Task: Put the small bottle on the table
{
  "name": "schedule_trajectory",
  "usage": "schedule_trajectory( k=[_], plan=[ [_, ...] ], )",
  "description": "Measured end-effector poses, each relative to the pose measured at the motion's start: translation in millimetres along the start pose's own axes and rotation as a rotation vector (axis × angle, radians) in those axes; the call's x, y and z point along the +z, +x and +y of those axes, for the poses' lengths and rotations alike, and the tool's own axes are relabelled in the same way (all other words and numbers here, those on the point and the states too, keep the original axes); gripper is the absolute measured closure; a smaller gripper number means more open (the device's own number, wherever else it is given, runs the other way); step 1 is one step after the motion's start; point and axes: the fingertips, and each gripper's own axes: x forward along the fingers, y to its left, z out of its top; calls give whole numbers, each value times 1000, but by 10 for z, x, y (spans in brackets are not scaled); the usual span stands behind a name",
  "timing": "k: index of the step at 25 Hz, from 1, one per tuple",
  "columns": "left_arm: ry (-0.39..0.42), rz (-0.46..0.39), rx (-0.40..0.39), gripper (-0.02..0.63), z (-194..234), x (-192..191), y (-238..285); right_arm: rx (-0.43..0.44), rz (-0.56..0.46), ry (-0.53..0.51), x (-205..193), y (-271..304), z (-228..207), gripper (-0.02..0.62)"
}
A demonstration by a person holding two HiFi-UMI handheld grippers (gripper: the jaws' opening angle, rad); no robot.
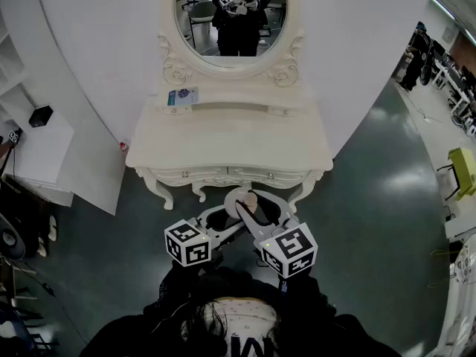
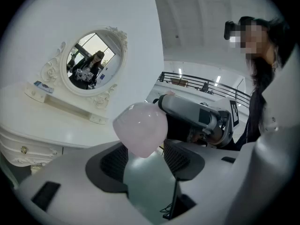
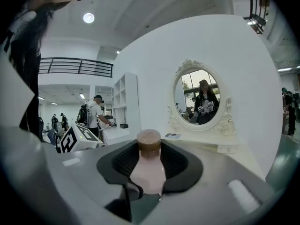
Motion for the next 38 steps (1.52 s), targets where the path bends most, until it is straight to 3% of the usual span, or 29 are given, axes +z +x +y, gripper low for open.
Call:
schedule_trajectory(
  k=[20, 38],
  plan=[
    [6, 16, 3, 387, -106, -100, 162, 0, -13, 11, -66, -181, -124, 445],
    [-48, -6, 64, 387, -162, -339, 250, 72, 21, 16, -274, -295, -151, 445]
  ],
)
